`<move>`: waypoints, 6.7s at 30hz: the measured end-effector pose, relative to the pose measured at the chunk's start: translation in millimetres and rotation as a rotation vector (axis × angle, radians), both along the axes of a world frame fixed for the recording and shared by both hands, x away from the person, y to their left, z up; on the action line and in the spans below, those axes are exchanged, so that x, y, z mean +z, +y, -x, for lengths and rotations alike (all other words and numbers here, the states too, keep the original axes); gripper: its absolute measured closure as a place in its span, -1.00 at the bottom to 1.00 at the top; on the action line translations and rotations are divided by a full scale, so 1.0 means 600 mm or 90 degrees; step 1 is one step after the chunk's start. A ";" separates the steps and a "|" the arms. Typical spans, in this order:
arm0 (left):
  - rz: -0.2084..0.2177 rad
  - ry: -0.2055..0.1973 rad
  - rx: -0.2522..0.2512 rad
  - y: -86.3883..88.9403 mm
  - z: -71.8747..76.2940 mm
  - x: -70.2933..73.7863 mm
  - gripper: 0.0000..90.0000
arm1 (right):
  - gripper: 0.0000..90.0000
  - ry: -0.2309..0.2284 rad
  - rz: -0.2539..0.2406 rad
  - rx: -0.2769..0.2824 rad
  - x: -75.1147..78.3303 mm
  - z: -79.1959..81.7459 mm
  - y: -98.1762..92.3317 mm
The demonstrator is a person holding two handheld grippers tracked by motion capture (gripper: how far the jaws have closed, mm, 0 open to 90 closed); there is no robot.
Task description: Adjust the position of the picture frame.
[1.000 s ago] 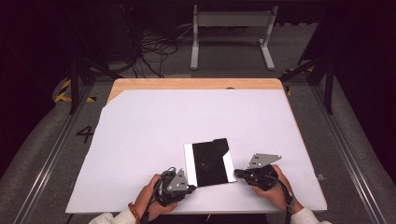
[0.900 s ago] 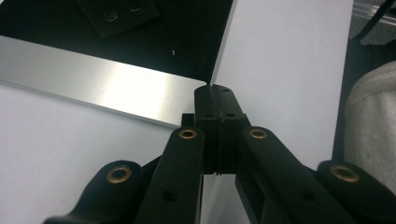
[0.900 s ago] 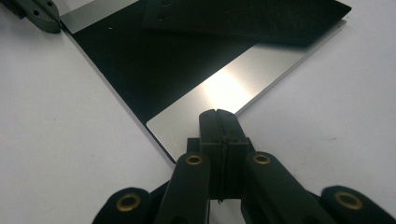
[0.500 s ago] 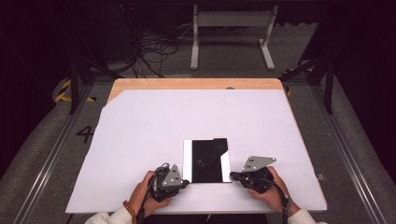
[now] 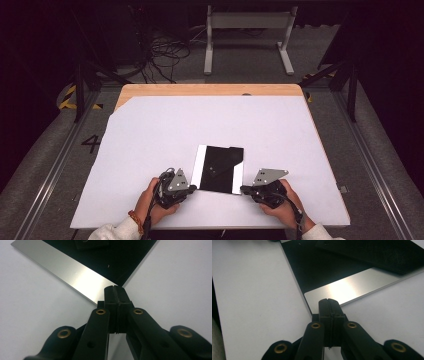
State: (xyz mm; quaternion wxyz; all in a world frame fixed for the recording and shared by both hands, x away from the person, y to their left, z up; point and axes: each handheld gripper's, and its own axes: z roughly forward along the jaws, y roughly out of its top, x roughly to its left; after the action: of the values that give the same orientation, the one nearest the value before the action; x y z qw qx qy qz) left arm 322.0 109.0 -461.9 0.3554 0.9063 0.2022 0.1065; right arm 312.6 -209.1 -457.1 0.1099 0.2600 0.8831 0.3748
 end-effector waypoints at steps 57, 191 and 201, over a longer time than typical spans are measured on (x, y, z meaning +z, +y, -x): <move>-0.007 -0.030 0.030 0.002 -0.041 -0.002 1.00 | 1.00 -0.095 0.001 -0.157 0.011 -0.168 -0.029; 0.035 -0.012 0.096 -0.014 -0.156 -0.005 0.99 | 1.00 -0.010 0.025 -0.002 0.006 -0.034 -0.020; 0.039 -0.031 0.060 -0.004 -0.124 0.015 0.95 | 1.00 -0.024 0.033 0.000 0.006 -0.031 -0.018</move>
State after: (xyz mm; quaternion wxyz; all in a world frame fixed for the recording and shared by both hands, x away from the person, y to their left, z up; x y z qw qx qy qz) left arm 396.3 106.7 -452.7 0.3822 0.8818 0.2392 0.1387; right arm 331.1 -220.0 -453.6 0.1333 0.2500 0.8904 0.3563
